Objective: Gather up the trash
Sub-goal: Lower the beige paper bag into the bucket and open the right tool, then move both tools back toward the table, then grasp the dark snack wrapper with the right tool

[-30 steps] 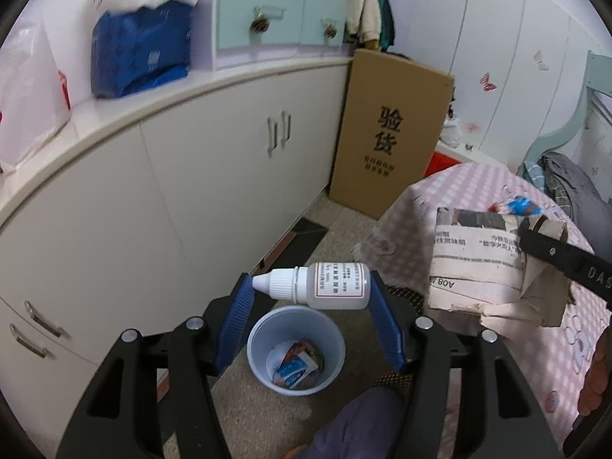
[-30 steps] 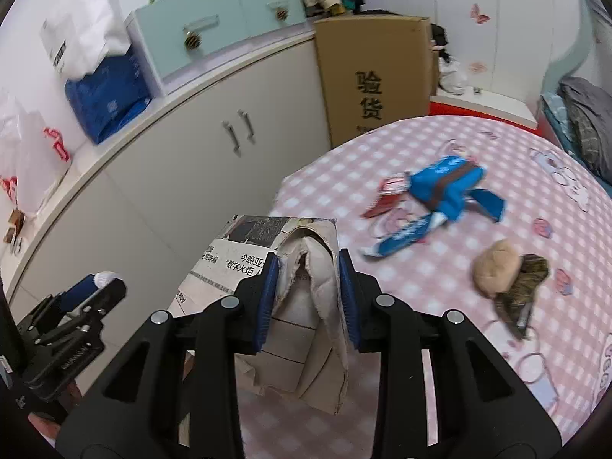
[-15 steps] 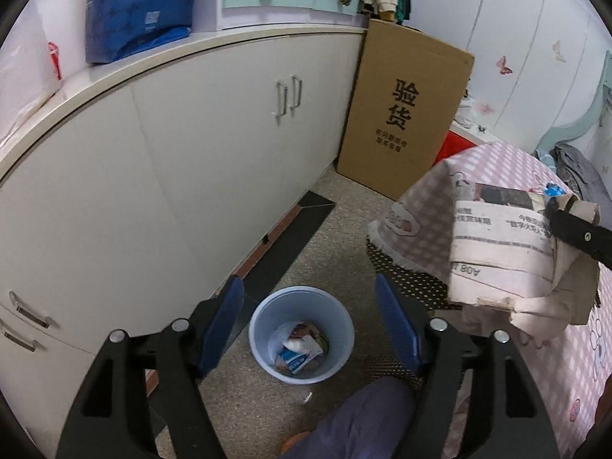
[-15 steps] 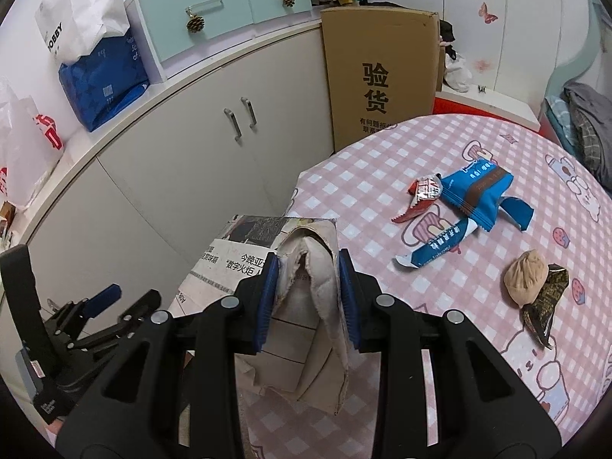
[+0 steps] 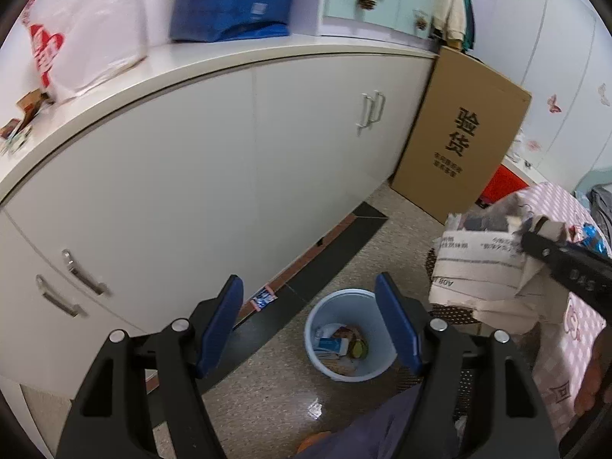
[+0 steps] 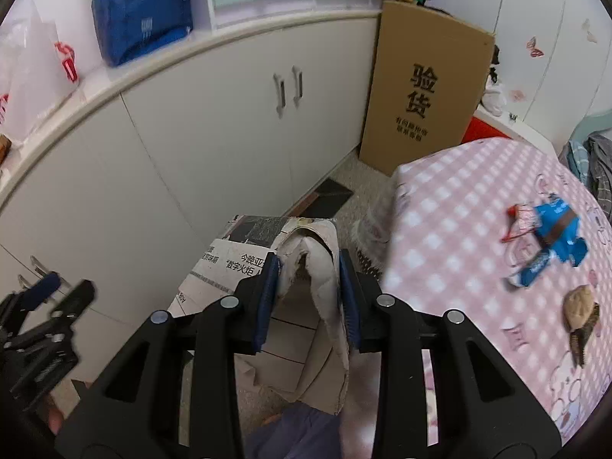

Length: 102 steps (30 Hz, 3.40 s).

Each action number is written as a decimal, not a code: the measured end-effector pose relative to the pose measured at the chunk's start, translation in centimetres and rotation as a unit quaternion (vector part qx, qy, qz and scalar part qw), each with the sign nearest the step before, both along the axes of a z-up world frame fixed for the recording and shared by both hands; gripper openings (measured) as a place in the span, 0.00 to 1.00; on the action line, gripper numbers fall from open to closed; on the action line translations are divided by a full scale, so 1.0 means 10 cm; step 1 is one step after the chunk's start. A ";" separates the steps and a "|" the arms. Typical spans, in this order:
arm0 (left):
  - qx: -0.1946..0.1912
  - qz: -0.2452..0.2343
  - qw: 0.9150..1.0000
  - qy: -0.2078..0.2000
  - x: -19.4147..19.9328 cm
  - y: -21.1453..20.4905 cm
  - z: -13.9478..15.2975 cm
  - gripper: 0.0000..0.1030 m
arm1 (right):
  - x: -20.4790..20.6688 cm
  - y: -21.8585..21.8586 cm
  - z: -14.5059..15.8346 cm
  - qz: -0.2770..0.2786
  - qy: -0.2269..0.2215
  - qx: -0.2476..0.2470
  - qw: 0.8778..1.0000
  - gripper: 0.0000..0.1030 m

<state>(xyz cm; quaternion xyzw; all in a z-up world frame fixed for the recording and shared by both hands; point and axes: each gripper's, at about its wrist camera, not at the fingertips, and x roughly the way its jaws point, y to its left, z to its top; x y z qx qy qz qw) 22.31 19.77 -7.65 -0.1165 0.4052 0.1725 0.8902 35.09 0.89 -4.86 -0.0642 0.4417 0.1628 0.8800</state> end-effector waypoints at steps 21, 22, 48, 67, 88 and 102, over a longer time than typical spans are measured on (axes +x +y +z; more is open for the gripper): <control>-0.007 0.008 1.000 0.023 -0.02 0.07 -0.20 0.68 | 0.18 0.28 -0.37 0.038 0.047 -0.008 0.998 0.79; -0.006 0.009 1.000 0.022 -0.02 0.07 -0.19 0.68 | 0.17 0.29 -0.37 0.040 0.046 -0.008 0.998 0.79; 0.040 -0.037 0.998 -0.022 0.03 -0.68 0.43 0.70 | -0.42 -0.79 0.44 0.005 -0.044 0.073 0.996 0.79; 0.044 -0.208 0.976 -0.042 0.51 -2.31 0.57 0.72 | -0.44 -2.70 0.38 -0.199 -0.052 0.062 0.977 0.82; 0.026 -0.283 0.959 0.020 0.79 -3.08 0.21 0.72 | -0.13 -3.13 -0.10 -0.181 0.018 0.079 0.980 0.72; 0.013 -0.325 0.945 0.033 1.00 -3.60 0.15 0.76 | -0.18 -3.41 -0.06 -0.180 0.035 0.170 0.968 0.12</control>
